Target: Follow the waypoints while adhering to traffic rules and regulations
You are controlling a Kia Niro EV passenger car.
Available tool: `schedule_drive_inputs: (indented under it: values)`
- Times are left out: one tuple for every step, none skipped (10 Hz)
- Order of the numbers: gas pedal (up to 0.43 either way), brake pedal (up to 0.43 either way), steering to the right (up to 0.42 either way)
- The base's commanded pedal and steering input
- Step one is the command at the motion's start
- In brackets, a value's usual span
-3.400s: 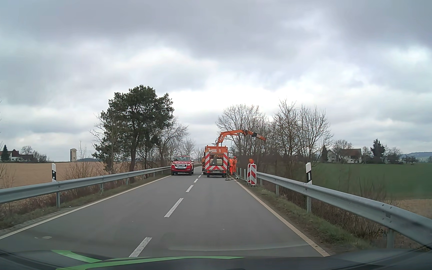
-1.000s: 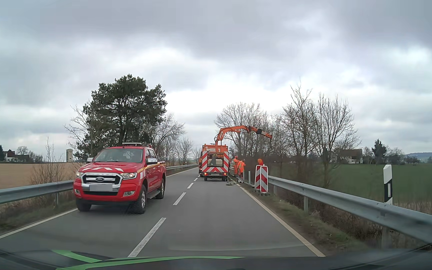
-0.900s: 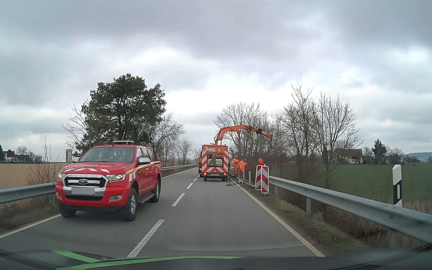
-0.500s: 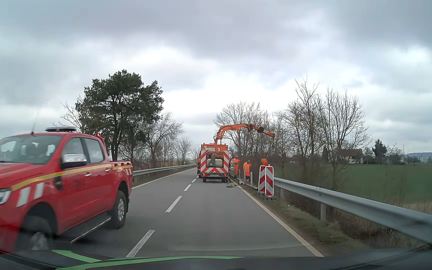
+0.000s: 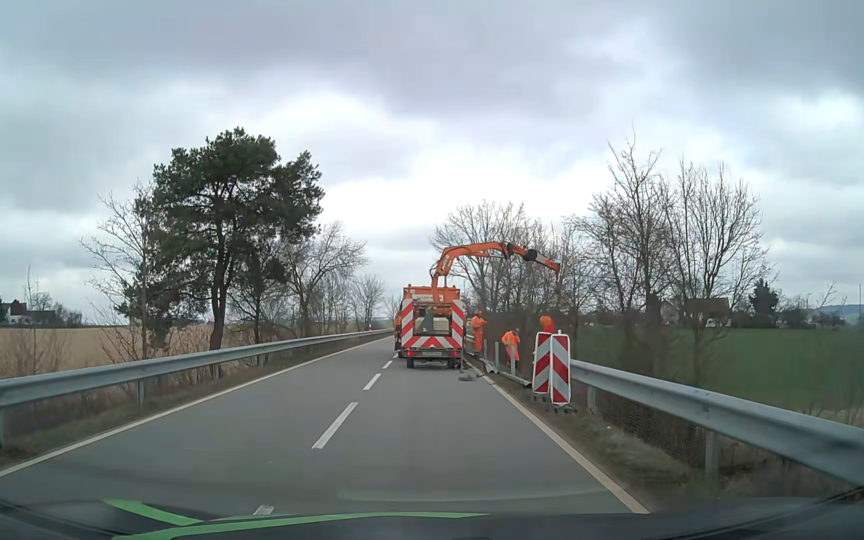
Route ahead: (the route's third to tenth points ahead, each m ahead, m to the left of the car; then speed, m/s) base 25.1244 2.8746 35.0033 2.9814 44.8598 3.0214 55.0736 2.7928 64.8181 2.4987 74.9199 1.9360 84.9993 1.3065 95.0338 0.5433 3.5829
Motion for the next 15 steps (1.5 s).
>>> schedule_drive_inputs:
  values:
    - [0.197, 0.0, -0.077]
    - [0.197, 0.0, -0.11]
    - [0.209, 0.0, -0.135]
    - [0.209, 0.0, -0.153]
    - [0.209, 0.0, -0.168]
    - [0.209, 0.0, -0.172]
    - [0.209, 0.0, -0.171]
    - [0.209, 0.0, -0.167]
    - [0.209, 0.0, -0.161]
    - [0.209, 0.0, -0.153]
    - [0.209, 0.0, -0.143]
    - [0.209, 0.0, -0.129]
    - [0.209, 0.0, -0.117]
    - [0.197, 0.0, -0.105]
    - [0.197, 0.0, -0.091]
